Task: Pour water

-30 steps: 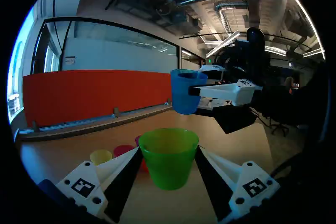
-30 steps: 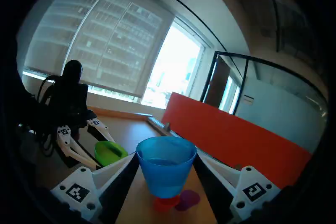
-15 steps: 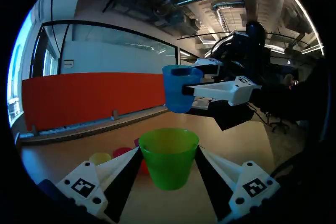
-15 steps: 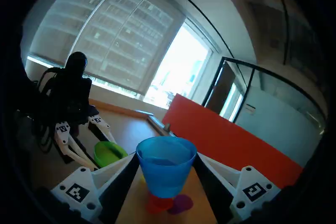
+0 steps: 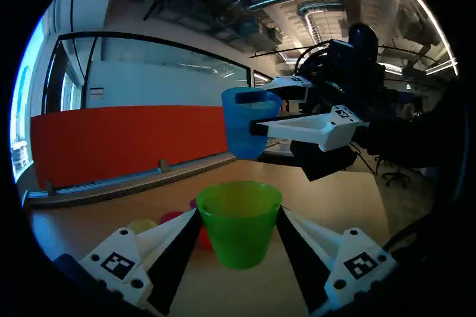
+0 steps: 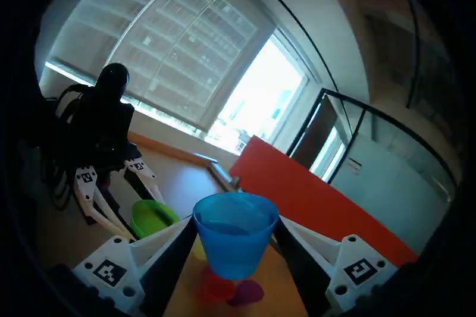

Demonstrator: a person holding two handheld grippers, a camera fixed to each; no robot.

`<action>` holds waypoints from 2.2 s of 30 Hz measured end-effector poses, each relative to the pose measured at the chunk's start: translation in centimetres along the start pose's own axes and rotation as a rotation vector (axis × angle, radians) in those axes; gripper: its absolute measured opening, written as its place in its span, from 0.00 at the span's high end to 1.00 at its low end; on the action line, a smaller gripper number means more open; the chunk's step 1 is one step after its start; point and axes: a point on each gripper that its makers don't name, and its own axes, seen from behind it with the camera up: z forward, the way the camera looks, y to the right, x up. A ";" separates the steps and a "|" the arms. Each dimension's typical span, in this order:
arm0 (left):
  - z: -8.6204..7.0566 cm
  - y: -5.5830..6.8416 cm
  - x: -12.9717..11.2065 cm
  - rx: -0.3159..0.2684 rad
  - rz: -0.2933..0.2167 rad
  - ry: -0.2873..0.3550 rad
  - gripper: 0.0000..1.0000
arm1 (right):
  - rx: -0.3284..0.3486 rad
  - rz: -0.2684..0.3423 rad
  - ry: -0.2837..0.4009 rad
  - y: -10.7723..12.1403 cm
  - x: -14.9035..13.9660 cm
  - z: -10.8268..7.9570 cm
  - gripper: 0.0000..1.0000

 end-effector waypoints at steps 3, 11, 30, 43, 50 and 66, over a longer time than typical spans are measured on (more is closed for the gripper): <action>0.1 0.1 0.0 -0.003 0.001 0.002 0.15 | 0.001 -0.021 0.000 0.0 0.2 0.2 0.09; 0.2 0.6 0.3 -0.012 0.004 0.005 0.15 | -0.003 -0.085 0.000 0.3 0.8 0.6 0.09; 0.3 1.2 1.1 -0.027 0.002 0.026 0.15 | -0.012 -0.245 -0.011 0.8 1.7 1.2 0.09; 0.5 1.3 1.3 -0.033 -0.007 0.032 0.15 | -0.021 -0.332 -0.016 1.2 2.1 1.5 0.09; 0.6 1.3 1.4 -0.035 -0.011 0.036 0.15 | -0.020 -0.378 -0.018 1.3 2.5 1.8 0.09; 0.7 1.3 1.5 -0.040 -0.015 0.038 0.15 | -0.024 -0.480 -0.027 1.4 2.6 2.1 0.08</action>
